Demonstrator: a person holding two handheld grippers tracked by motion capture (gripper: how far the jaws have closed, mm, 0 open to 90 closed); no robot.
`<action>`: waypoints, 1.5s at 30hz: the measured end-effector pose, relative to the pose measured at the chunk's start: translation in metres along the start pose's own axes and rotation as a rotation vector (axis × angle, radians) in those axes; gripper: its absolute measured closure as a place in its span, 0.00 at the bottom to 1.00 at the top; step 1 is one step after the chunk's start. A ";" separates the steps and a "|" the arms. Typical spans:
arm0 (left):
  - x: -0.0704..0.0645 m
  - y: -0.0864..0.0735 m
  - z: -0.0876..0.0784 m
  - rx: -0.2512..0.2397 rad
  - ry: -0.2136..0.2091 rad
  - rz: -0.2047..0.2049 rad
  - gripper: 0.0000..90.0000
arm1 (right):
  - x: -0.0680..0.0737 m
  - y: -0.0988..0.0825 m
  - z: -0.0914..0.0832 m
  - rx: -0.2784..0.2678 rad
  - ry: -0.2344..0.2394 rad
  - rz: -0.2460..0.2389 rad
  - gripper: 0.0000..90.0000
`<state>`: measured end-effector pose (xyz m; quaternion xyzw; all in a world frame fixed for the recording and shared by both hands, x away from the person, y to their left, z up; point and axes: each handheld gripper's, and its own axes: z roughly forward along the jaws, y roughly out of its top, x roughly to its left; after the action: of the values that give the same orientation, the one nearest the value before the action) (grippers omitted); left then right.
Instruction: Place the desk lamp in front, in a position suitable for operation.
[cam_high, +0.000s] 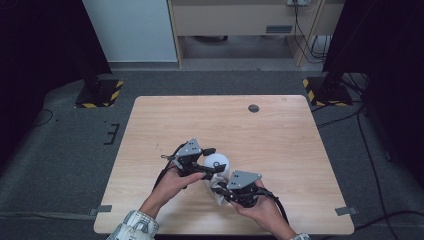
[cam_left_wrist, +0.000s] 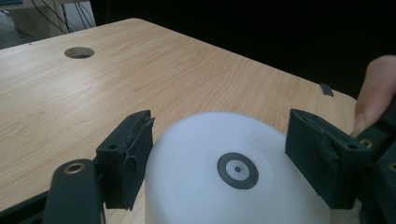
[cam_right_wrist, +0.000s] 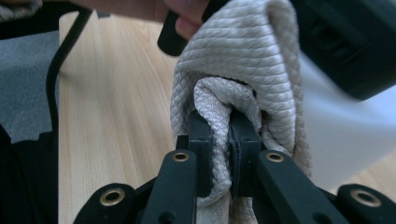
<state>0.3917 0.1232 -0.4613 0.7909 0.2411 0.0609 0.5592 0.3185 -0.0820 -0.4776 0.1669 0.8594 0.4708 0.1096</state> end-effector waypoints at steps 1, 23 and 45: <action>0.000 0.000 0.000 -0.002 0.000 -0.002 0.25 | 0.000 -0.002 0.003 0.016 0.001 0.000 0.92; 0.000 0.000 0.000 0.003 0.000 -0.001 0.26 | -0.003 -0.003 -0.003 0.031 0.006 0.001 0.91; 0.000 0.001 0.000 0.004 0.001 0.000 0.26 | 0.004 -0.014 0.037 0.139 0.046 -0.042 0.91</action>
<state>0.3917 0.1230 -0.4606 0.7921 0.2416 0.0609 0.5572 0.3250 -0.0589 -0.5092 0.1452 0.8956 0.4112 0.0875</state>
